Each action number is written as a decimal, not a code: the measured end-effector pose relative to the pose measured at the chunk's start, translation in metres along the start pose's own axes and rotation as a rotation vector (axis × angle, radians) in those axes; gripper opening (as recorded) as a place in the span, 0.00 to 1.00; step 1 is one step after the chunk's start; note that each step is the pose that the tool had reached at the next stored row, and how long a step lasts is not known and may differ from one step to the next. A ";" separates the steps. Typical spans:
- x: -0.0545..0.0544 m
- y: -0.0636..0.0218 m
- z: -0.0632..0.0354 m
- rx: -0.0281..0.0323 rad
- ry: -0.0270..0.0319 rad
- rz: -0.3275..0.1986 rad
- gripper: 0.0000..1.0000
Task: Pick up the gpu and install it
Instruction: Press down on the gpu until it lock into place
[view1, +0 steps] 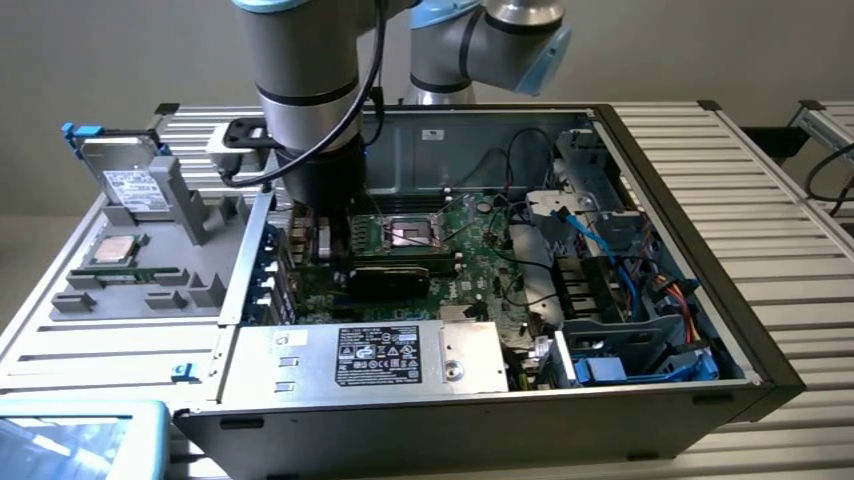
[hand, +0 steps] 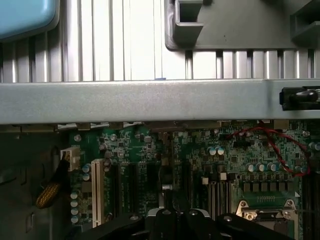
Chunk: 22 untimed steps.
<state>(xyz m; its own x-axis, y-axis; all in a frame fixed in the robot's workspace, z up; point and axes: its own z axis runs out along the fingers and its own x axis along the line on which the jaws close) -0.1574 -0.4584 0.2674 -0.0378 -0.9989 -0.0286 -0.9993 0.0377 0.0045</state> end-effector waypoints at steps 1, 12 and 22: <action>0.000 -0.0002 -0.0006 -0.0047 0.0001 0.000 0.12; 0.000 -0.0195 -0.0152 -0.0258 -0.0025 0.001 0.12; 0.000 -0.0268 -0.0017 -0.0280 -0.0022 0.000 0.12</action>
<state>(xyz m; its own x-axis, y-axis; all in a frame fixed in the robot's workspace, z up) -0.1306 -0.4592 0.2690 -0.0383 -0.9988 -0.0308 -0.9988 0.0373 0.0325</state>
